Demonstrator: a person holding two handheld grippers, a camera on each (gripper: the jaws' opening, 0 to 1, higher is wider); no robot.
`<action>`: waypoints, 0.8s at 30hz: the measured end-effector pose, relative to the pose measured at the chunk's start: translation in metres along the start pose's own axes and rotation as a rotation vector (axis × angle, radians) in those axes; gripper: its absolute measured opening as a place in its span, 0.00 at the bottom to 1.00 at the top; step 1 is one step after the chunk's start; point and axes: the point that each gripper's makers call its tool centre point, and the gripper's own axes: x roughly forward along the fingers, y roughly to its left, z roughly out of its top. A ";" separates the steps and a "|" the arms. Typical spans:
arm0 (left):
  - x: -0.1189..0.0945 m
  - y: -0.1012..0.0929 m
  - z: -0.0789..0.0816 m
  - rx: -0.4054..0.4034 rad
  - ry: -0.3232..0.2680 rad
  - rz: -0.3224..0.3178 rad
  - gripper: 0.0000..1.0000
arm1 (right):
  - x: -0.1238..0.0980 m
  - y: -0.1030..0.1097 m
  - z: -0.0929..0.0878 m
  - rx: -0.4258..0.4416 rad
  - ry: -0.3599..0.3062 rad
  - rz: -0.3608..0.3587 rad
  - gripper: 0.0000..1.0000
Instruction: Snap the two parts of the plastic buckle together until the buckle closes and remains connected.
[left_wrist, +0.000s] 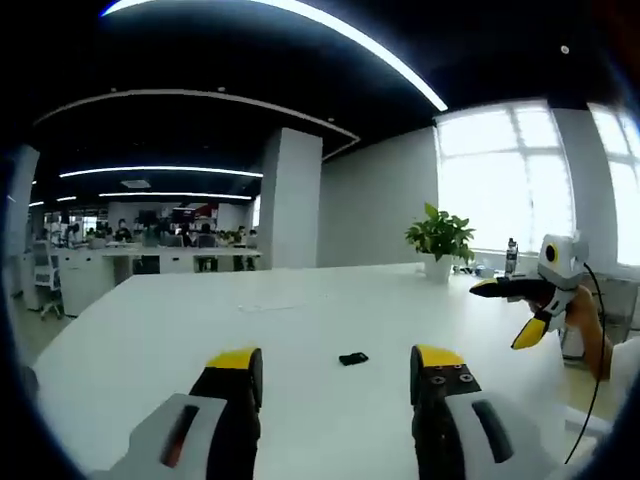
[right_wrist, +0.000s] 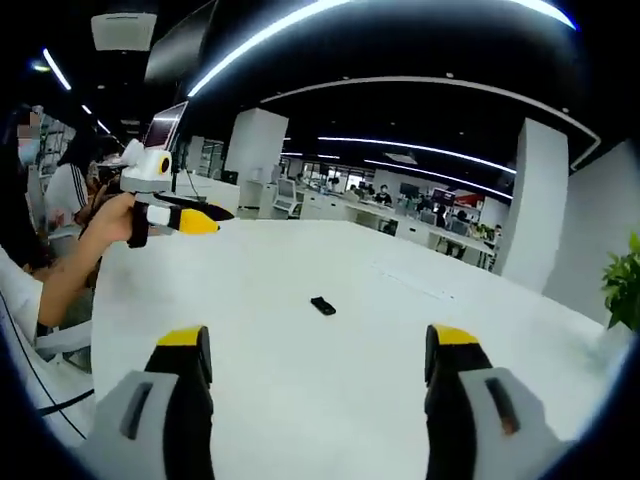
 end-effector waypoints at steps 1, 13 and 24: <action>-0.005 -0.005 0.002 -0.003 -0.007 -0.006 0.60 | -0.003 0.001 0.005 0.005 -0.021 -0.008 0.88; -0.039 -0.021 0.001 0.037 -0.014 0.089 0.75 | -0.013 0.002 0.019 0.076 -0.073 -0.060 0.99; -0.063 -0.022 -0.003 0.013 -0.033 0.158 0.77 | -0.043 -0.016 0.007 0.123 -0.033 -0.199 1.00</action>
